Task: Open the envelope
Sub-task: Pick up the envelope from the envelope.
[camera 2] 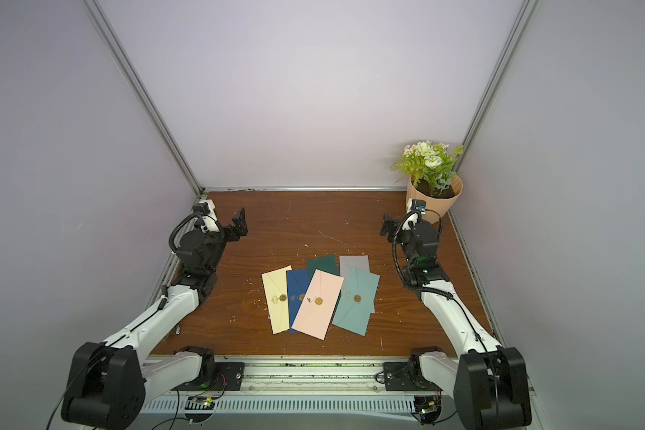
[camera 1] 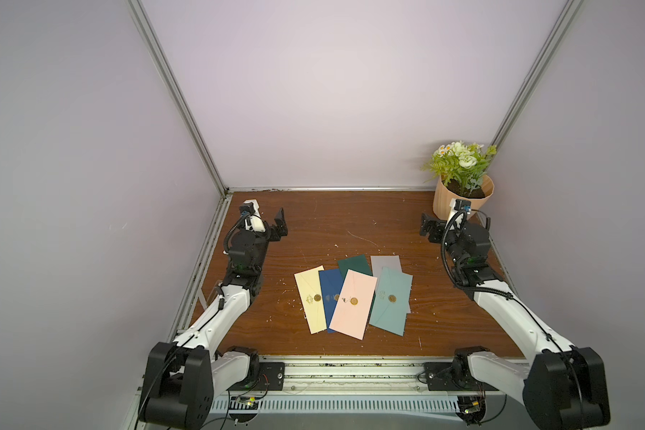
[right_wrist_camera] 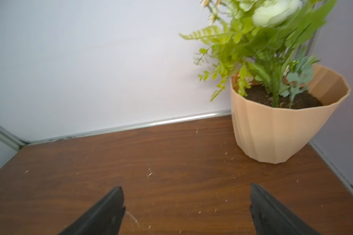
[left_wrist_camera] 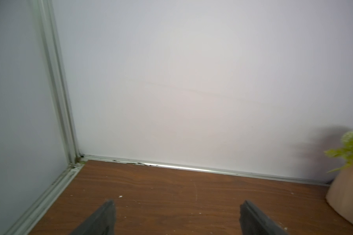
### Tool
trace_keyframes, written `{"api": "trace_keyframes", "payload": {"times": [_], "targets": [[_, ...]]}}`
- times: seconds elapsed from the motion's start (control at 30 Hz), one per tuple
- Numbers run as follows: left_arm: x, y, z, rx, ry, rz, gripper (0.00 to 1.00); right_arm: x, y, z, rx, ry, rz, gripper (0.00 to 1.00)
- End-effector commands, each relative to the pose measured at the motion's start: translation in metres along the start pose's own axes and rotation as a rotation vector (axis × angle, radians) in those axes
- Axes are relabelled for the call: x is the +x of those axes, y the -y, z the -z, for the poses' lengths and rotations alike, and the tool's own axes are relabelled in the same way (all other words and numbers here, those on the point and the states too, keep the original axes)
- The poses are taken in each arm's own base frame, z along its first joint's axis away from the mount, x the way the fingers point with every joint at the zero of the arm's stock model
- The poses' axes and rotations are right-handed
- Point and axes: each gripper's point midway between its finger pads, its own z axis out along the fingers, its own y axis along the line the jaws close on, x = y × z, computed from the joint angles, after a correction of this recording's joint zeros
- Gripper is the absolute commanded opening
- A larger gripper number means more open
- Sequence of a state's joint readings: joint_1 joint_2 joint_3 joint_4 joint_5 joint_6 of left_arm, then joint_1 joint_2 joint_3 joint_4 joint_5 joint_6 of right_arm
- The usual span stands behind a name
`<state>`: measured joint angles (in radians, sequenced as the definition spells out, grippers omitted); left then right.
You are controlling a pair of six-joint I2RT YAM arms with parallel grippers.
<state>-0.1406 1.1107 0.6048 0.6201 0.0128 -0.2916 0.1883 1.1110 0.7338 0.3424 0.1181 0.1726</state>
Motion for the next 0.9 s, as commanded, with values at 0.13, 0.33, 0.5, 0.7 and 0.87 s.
{"api": "trace_keyframes", "payload": {"times": [0.13,0.33,0.5,0.7,0.87], "targets": [[0.021,0.040,0.027,0.199,-0.146,0.216,0.95,0.010,-0.041,0.027,-0.117,-0.163,-0.097,0.99],[0.049,0.089,0.042,0.331,-0.268,0.240,0.95,0.037,-0.094,0.027,-0.290,-0.327,-0.218,0.99],[0.099,0.123,0.043,0.435,-0.521,0.285,0.91,0.079,-0.142,0.030,-0.380,-0.496,-0.184,1.00],[0.158,0.152,0.067,0.463,-0.752,0.251,0.88,0.110,-0.160,0.047,-0.408,-0.551,-0.202,1.00],[0.203,0.160,0.085,0.459,-0.898,0.210,0.85,0.128,-0.165,0.057,-0.424,-0.580,-0.228,1.00]]}}
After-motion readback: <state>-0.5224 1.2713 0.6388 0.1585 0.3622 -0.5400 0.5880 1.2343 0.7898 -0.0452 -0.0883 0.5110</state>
